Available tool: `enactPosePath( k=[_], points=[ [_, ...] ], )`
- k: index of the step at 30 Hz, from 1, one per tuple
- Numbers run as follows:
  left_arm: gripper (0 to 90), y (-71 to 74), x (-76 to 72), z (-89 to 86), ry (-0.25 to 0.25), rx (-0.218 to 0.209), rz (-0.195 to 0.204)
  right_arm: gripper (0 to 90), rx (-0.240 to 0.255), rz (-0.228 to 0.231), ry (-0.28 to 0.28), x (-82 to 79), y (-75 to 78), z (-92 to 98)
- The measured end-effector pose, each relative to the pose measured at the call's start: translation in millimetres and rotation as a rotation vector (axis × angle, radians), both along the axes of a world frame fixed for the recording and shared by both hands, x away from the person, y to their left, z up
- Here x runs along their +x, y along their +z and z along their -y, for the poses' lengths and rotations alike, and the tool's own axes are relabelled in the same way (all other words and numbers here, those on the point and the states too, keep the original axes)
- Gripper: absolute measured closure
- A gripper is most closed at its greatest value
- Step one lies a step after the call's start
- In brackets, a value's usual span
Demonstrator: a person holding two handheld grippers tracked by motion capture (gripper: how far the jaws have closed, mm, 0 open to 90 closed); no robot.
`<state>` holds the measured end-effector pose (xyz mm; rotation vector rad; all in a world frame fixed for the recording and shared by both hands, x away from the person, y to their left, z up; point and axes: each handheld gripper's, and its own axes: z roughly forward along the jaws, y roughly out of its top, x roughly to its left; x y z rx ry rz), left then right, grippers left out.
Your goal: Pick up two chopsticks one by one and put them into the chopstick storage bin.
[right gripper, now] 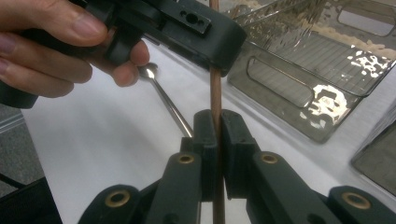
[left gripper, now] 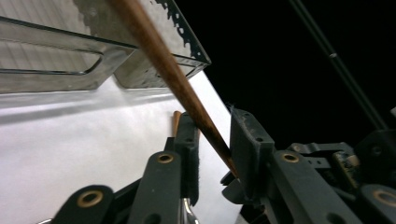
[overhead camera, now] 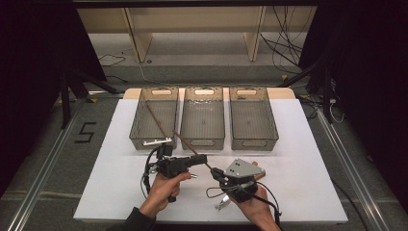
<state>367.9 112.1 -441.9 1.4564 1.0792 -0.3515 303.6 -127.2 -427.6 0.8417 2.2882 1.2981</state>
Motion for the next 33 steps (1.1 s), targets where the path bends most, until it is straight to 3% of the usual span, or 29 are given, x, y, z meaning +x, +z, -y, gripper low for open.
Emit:
enactPosePath(
  k=[8, 10, 18, 25, 33],
  points=[
    [83.3, 3.2, 0.5, -2.5, -0.051, -0.085, -0.027, 84.9, 0.033, -0.003, 0.013, -0.7, -3.2, 1.3],
    [84.1, 6.2, -0.3, -3.2, -0.044, -0.059, -0.007, 80.6, 0.041, -0.007, 0.013, -0.8, -3.4, 1.6],
    [84.3, 16.3, 10.7, -24.9, -0.009, -0.038, 0.016, 62.1, 0.083, -0.027, 0.031, -0.5, 2.7, 17.2],
    [84.3, 38.8, 23.2, -53.5, 0.023, -0.014, 0.051, 44.3, 0.091, -0.06, 0.012, 2.0, -1.0, 32.4],
    [84.2, 62.7, 46.4, -84.8, 0.097, 0.028, 0.081, 34.5, 0.058, -0.092, 0.03, -0.3, -8.9, 38.2]
  ],
)
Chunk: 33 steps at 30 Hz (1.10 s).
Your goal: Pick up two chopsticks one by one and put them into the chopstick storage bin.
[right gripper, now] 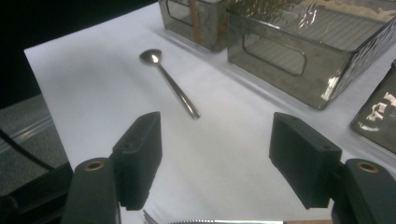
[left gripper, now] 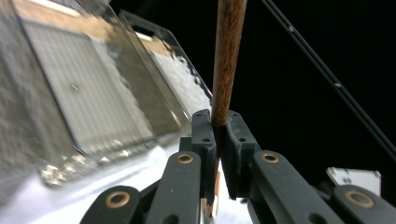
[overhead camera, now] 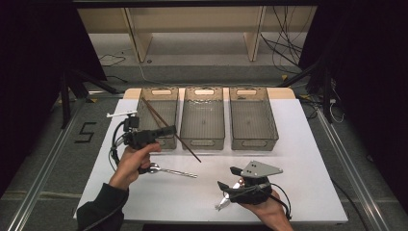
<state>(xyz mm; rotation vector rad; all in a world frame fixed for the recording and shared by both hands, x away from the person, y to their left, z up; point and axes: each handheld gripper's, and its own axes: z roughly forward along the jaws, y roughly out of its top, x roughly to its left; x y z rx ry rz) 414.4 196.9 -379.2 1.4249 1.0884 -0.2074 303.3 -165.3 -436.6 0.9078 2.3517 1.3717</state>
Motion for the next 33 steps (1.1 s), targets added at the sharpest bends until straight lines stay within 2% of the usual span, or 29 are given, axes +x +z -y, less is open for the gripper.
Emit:
enactPosePath(
  k=[6, 13, 17, 24, 27, 31, 33],
  points=[
    [84.2, 17.2, 22.2, -23.8, 0.071, 0.041, 0.006, 33.1, -0.017, -0.021, 0.008, -0.5, -5.5, 1.0],
    [84.2, 29.3, 45.2, -45.3, 0.13, 0.1, -0.018, 30.6, -0.016, -0.03, 0.002, -0.2, -7.6, 3.0],
    [84.2, 30.0, 56.0, -53.0, 0.16, 0.121, -0.033, 30.0, -0.009, -0.028, -0.013, -0.6, -7.9, 4.6],
    [84.2, 29.8, 72.2, -60.8, 0.231, 0.195, -0.036, 28.7, 0.008, -0.015, -0.017, -1.1, -7.3, 9.5],
    [84.3, 30.2, 79.9, -64.7, 0.259, 0.206, -0.047, 27.9, 0.014, -0.018, -0.023, -1.3, -8.1, 10.4],
    [84.2, 28.4, 88.3, -66.3, 0.279, 0.247, -0.063, 26.8, 0.011, -0.017, -0.027, -0.9, -8.7, 11.6],
    [84.2, 25.6, 91.8, -67.2, 0.288, 0.255, -0.074, 26.5, 0.02, -0.016, -0.034, -0.4, -8.4, 13.1]
  ],
)
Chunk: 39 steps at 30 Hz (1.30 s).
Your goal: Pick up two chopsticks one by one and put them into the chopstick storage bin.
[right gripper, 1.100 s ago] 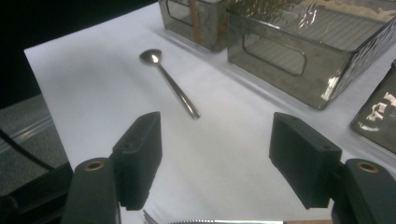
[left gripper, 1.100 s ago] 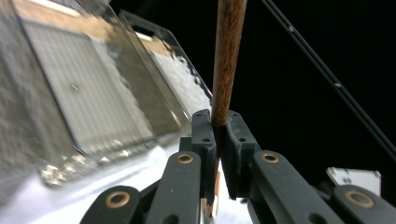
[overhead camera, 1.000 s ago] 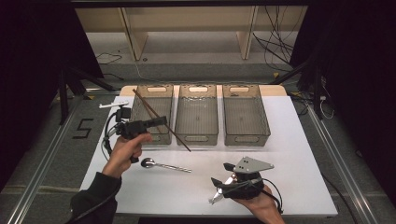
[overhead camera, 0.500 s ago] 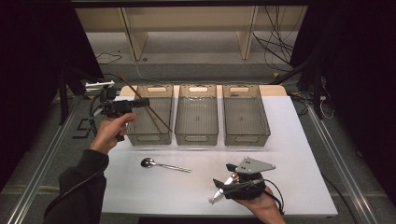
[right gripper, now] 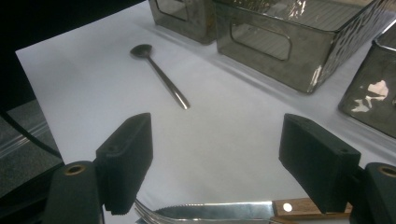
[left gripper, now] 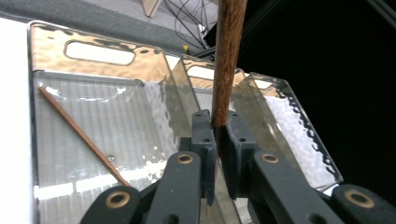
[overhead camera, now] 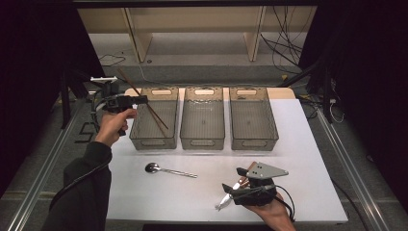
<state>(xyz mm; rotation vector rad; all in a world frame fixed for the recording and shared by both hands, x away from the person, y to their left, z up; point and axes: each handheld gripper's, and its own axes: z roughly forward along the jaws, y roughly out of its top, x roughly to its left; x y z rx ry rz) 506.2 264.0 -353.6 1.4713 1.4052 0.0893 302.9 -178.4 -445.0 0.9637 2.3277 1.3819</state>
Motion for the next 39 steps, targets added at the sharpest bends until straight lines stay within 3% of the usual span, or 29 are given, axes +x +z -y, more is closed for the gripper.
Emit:
enactPosePath(
  k=[8, 18, 25, 39],
  points=[
    [84.2, -15.9, 7.6, 5.8, 0.0, 0.02, -0.048, 26.0, 0.004, 0.002, -0.009, 0.2, 0.1, 4.4],
    [84.2, -26.8, 10.1, 17.0, -0.017, 0.048, -0.07, 26.1, 0.006, 0.003, -0.016, -0.1, 0.1, 6.6],
    [84.1, -34.6, 7.5, 23.0, -0.041, 0.028, -0.082, 26.2, 0.004, 0.002, -0.016, -0.4, -0.1, 7.1],
    [83.5, -49.4, 10.7, 32.4, -0.064, 0.067, -0.145, 26.5, 0.0, -0.004, -0.016, -0.2, -1.8, 6.7]
  ],
)
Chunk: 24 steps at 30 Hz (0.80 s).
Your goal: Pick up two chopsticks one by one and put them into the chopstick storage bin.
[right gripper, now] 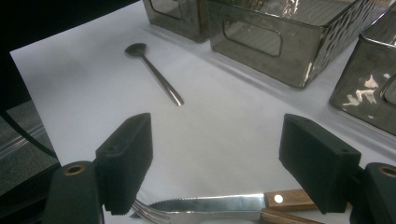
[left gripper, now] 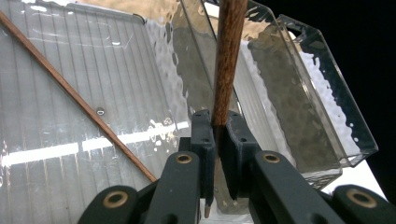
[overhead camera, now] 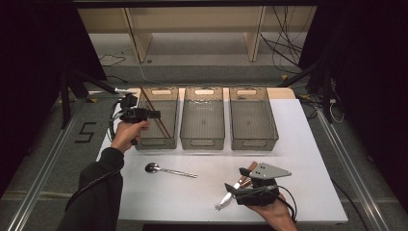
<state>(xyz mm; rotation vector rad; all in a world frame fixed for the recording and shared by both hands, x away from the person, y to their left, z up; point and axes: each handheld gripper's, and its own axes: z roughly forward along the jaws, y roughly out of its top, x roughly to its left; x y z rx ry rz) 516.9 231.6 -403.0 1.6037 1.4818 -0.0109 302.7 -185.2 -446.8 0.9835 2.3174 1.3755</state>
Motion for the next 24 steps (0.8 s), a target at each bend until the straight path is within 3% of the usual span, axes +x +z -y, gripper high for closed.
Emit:
enactPosePath(
  k=[4, 16, 21, 24],
  points=[
    [81.4, -1.6, 2.1, 3.7, 0.004, 0.006, -0.005, 26.5, 0.001, -0.001, -0.001, -0.1, 0.2, 0.2],
    [42.6, 2.4, 4.9, 12.9, 0.032, 0.062, -0.01, 26.8, 0.001, -0.004, 0.002, 0.0, -0.1, 0.7],
    [32.8, 7.0, -0.5, 12.1, 0.02, 0.077, 0.007, 26.8, 0.001, -0.003, 0.0, 0.1, -0.1, 1.0],
    [28.4, 12.6, -6.6, 13.3, -0.004, 0.095, 0.036, 26.8, -0.002, -0.003, 0.0, 0.2, -0.3, 0.8]
  ],
)
